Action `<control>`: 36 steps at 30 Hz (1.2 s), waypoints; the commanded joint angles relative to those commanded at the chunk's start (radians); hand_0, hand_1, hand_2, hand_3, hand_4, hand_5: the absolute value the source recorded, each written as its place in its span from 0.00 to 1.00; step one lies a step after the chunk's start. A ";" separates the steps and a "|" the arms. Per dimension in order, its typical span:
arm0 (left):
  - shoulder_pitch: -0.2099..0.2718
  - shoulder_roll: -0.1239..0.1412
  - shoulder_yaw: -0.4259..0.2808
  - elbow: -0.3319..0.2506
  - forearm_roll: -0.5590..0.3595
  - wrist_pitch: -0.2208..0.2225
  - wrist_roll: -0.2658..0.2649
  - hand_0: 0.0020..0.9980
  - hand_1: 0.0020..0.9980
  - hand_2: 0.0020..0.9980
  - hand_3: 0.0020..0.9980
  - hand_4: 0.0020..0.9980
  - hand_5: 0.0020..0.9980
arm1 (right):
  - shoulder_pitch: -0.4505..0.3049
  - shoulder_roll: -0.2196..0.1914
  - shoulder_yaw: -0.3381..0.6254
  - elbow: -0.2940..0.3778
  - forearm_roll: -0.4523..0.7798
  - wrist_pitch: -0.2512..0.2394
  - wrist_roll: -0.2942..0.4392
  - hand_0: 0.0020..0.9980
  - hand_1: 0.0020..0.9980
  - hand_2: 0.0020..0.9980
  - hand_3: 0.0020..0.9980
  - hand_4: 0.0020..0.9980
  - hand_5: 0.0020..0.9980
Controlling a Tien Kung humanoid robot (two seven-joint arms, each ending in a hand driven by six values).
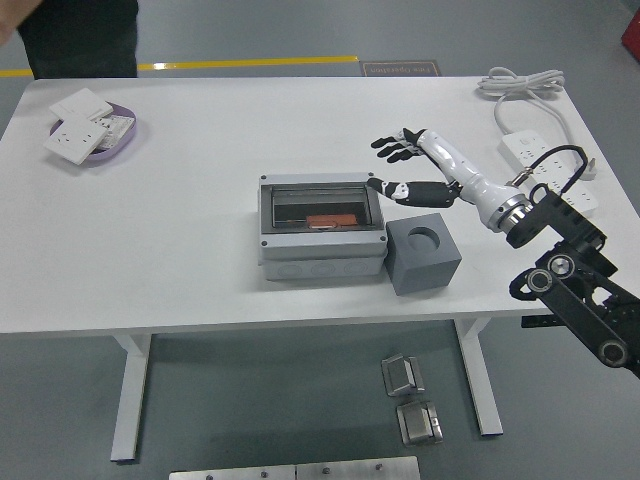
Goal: Pick up the cylinder from the cube,place it in the box,flap close box
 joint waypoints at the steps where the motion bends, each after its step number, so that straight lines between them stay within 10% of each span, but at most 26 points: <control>1: -0.001 0.000 0.000 0.000 0.001 -0.001 -0.001 0.58 0.63 0.61 0.62 0.67 0.17 | -0.021 0.000 0.031 0.000 0.021 -0.004 0.012 0.71 0.66 0.68 0.71 0.79 0.40; 20: -0.015 0.013 0.000 0.000 0.013 -0.004 -0.008 0.58 0.63 0.61 0.62 0.67 0.17 | -0.267 0.000 0.531 -0.003 0.247 -0.022 0.092 0.68 0.67 0.68 0.70 0.79 0.38; 36: -0.008 0.011 -0.024 0.000 0.034 -0.005 -0.005 0.58 0.63 0.61 0.62 0.66 0.17 | -0.265 0.022 0.543 -0.004 0.235 -0.032 0.099 0.68 0.66 0.67 0.69 0.81 0.37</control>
